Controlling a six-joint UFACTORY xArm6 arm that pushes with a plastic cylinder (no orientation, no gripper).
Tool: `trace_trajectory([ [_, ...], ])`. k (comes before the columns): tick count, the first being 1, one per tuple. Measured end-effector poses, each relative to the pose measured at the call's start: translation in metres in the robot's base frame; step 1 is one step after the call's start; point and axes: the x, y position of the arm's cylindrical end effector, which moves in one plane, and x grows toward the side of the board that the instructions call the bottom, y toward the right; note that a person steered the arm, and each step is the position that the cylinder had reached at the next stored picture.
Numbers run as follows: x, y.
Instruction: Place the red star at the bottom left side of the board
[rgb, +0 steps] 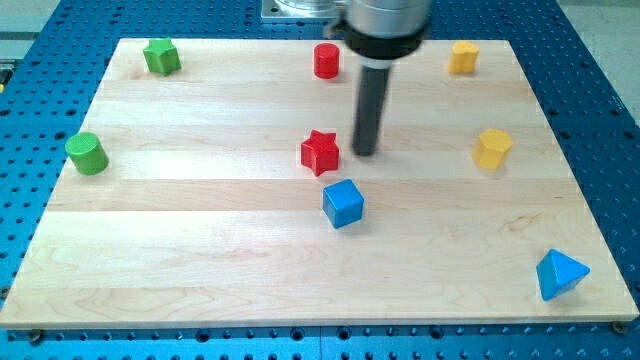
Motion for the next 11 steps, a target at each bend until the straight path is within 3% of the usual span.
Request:
trace_trajectory([
  [1,0.044,-0.059],
  [5,0.036,-0.061],
  [6,0.018,-0.060],
  [8,0.014,-0.046],
  [9,0.015,0.028],
  [10,0.044,0.018],
  [11,0.038,-0.093],
])
